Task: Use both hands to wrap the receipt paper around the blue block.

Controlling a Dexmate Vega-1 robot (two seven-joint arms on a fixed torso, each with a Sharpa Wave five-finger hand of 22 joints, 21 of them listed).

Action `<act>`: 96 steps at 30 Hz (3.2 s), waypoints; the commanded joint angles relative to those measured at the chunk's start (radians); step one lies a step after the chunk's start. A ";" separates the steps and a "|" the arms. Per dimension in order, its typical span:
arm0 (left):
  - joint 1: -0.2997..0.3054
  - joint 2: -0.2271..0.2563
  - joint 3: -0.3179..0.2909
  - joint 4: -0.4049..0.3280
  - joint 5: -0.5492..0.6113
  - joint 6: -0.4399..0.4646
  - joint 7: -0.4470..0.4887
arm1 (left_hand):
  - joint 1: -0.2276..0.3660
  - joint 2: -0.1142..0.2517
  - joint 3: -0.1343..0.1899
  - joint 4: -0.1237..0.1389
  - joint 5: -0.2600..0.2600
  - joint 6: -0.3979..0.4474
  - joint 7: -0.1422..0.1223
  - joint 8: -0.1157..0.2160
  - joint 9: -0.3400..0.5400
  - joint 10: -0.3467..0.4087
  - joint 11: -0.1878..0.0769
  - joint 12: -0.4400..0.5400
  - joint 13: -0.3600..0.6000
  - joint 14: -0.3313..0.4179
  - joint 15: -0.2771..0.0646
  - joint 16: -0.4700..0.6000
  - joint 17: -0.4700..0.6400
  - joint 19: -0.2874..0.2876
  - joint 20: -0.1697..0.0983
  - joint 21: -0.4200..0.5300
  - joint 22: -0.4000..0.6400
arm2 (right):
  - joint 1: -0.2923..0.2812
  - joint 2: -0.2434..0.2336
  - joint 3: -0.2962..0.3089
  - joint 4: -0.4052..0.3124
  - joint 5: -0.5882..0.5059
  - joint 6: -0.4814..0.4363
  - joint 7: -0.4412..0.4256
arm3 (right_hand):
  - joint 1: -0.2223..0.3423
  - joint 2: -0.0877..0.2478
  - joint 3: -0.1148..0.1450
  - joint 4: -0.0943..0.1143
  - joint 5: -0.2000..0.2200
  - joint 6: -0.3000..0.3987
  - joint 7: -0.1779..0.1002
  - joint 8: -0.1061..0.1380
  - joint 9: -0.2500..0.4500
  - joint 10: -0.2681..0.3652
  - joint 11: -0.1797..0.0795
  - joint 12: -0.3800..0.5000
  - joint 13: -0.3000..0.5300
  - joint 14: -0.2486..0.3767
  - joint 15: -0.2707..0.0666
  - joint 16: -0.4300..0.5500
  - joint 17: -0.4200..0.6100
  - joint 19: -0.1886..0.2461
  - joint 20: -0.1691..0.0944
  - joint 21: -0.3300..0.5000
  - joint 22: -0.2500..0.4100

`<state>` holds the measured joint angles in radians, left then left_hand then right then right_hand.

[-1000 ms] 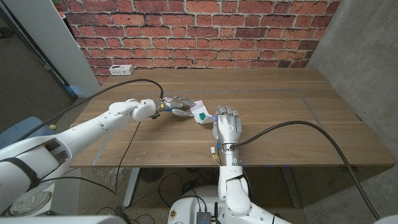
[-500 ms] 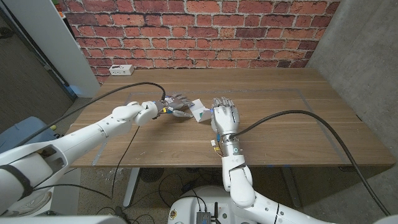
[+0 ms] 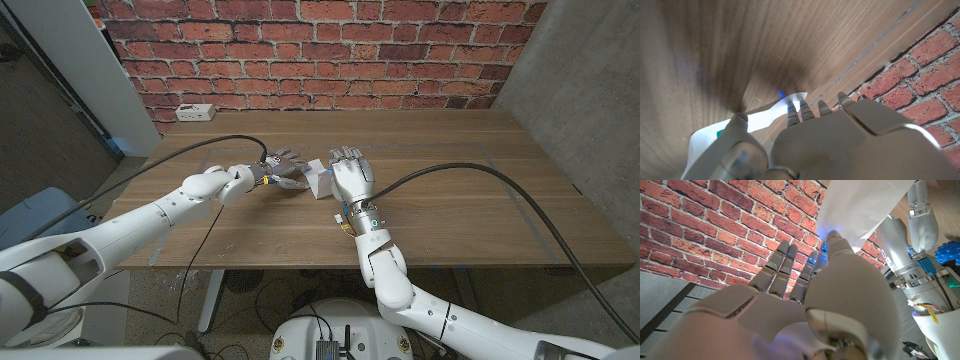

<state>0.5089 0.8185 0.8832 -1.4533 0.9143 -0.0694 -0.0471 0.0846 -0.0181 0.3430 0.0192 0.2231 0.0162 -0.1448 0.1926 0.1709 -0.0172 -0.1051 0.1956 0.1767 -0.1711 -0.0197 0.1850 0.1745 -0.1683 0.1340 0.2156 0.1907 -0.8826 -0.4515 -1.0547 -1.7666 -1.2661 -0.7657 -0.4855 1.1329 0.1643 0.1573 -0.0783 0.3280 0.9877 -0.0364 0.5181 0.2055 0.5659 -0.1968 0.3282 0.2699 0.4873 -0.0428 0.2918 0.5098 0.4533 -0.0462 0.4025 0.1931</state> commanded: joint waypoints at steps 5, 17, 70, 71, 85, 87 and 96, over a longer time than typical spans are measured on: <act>0.020 0.005 -0.015 -0.022 -0.005 0.015 -0.016 | 0.001 -0.010 -0.004 -0.003 -0.002 -0.007 -0.009 -0.005 0.004 0.001 -0.014 0.004 0.003 -0.006 -0.004 -0.003 0.001 -0.071 -0.005 -0.001 0.004 | 0.098 0.042 0.018 0.115 0.039 0.125 -0.031 | -0.004 0.006 0.004 0.003 -0.006 0.029 -0.029 0.008 0.004 0.003 -0.004 -0.005 0.005 -0.003 -0.182 0.000 0.004 0.000 -0.028 0.007 0.005; 0.022 0.012 -0.017 -0.030 -0.019 0.008 -0.058 | -0.001 -0.010 -0.007 -0.003 -0.002 -0.014 -0.006 -0.008 0.004 0.000 -0.028 0.003 0.003 -0.006 -0.004 -0.002 0.002 -0.072 -0.002 -0.001 0.004 | 0.146 0.068 0.003 0.166 0.059 0.145 -0.068 | -0.006 0.005 0.004 0.006 -0.009 0.033 -0.034 0.007 0.003 0.006 -0.004 -0.008 0.007 -0.001 -0.183 -0.001 0.005 0.001 -0.026 0.009 0.004; 0.076 0.038 -0.058 -0.101 -0.044 0.036 -0.105 | -0.005 -0.007 -0.015 -0.005 0.003 -0.033 -0.016 -0.011 0.004 -0.009 -0.031 0.000 0.004 -0.008 -0.007 -0.003 0.001 -0.074 0.006 0.001 0.005 | 0.456 0.280 -0.199 0.587 0.244 0.077 0.075 | -0.016 -0.001 0.008 0.011 -0.020 0.034 -0.048 -0.007 -0.005 0.020 -0.004 -0.028 0.020 0.013 -0.178 -0.010 0.007 0.002 0.001 0.016 0.001; 0.077 0.038 -0.060 -0.102 -0.048 0.037 -0.106 | -0.005 -0.007 -0.015 -0.005 0.003 -0.033 -0.016 -0.011 0.004 -0.008 -0.032 0.000 0.004 -0.008 -0.007 -0.002 0.001 -0.073 0.006 0.001 0.005 | 0.458 0.281 -0.201 0.590 0.252 0.083 0.074 | -0.015 -0.001 0.009 0.011 -0.020 0.034 -0.049 -0.007 -0.005 0.020 -0.004 -0.028 0.020 0.013 -0.179 -0.010 0.007 0.003 0.002 0.017 0.001; 0.093 0.047 -0.077 -0.109 -0.073 0.043 -0.101 | -0.005 -0.001 -0.015 -0.004 0.004 -0.029 -0.015 -0.009 0.004 -0.004 -0.033 0.002 0.004 0.002 -0.006 0.001 0.001 -0.061 0.006 0.006 0.005 | 0.518 0.348 -0.246 0.712 0.340 0.120 0.101 | -0.021 -0.004 0.013 0.013 -0.021 0.038 -0.050 -0.011 -0.007 0.020 -0.001 -0.034 0.023 0.023 -0.176 -0.017 0.001 0.008 0.016 0.020 0.000; 0.094 0.048 -0.079 -0.108 -0.079 0.043 -0.104 | -0.005 0.000 -0.014 -0.004 0.005 -0.027 -0.016 -0.008 0.004 -0.003 -0.033 0.003 0.004 0.004 -0.006 0.001 0.001 -0.060 0.007 0.006 0.005 | 0.529 0.356 -0.258 0.731 0.344 0.114 0.109 | -0.021 -0.005 0.013 0.013 -0.021 0.039 -0.049 -0.011 -0.007 0.021 0.000 -0.034 0.024 0.023 -0.176 -0.018 0.001 0.009 0.018 0.020 0.000; 0.112 0.060 -0.096 -0.119 -0.093 0.044 -0.069 | -0.002 0.013 -0.012 -0.005 0.007 0.018 -0.009 0.006 0.004 0.017 -0.020 0.009 0.003 0.035 -0.007 0.008 0.000 -0.034 0.017 0.016 0.004 | 0.572 0.396 -0.304 0.827 0.376 0.102 0.137 | -0.024 -0.008 0.015 0.013 -0.022 0.042 -0.055 -0.013 -0.008 0.018 0.001 -0.039 0.025 0.020 -0.175 -0.024 -0.002 0.002 0.019 0.017 -0.001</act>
<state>0.5988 0.8645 0.8101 -1.5594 0.8402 -0.0282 -0.1482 0.0796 -0.0226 0.3317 0.0166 0.2231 0.0099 -0.1517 0.1880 0.1697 -0.0128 -0.1298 0.1955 0.1765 -0.1497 -0.0287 0.1851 0.1720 -0.1738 0.1394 0.2234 0.1930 -0.3580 -0.0994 -1.3108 -1.0407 -0.9439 -0.6556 -0.3834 1.1171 0.1561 0.1657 -0.0702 0.3055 0.9914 -0.0579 0.5053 0.1927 0.5772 -0.1964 0.2904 0.2903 0.5003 -0.0482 0.2726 0.5048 0.4574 -0.0317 0.4182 0.1905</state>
